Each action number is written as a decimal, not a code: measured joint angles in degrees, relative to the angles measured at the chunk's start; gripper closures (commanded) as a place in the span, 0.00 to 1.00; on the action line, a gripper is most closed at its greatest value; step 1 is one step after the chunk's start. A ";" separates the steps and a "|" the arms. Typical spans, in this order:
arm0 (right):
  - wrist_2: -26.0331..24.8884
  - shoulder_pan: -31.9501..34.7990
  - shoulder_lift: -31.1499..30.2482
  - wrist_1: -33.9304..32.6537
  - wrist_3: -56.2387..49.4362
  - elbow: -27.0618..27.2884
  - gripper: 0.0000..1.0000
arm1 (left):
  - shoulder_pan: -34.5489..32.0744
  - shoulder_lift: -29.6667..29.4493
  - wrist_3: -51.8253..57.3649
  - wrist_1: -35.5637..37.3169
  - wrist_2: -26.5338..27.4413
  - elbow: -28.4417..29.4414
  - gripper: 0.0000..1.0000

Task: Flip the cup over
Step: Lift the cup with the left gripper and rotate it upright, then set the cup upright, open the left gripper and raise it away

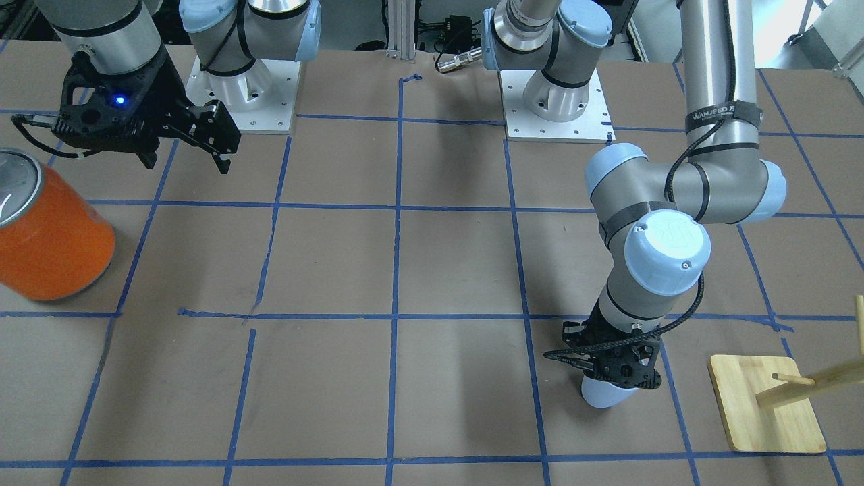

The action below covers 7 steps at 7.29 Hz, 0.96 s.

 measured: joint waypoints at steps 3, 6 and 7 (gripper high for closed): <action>-0.12 -0.02 0.00 0.29 -0.07 0.04 0.00 | 0.00 0.92 0.04 -0.39 0.07 0.17 0.08; -0.16 -0.03 -0.10 0.61 -0.07 0.00 0.00 | -0.35 6.13 -0.55 -5.47 0.05 0.85 0.04; -0.16 -0.03 -0.13 0.63 -0.07 0.00 0.00 | -0.60 9.48 -1.20 -8.97 -0.22 0.93 0.03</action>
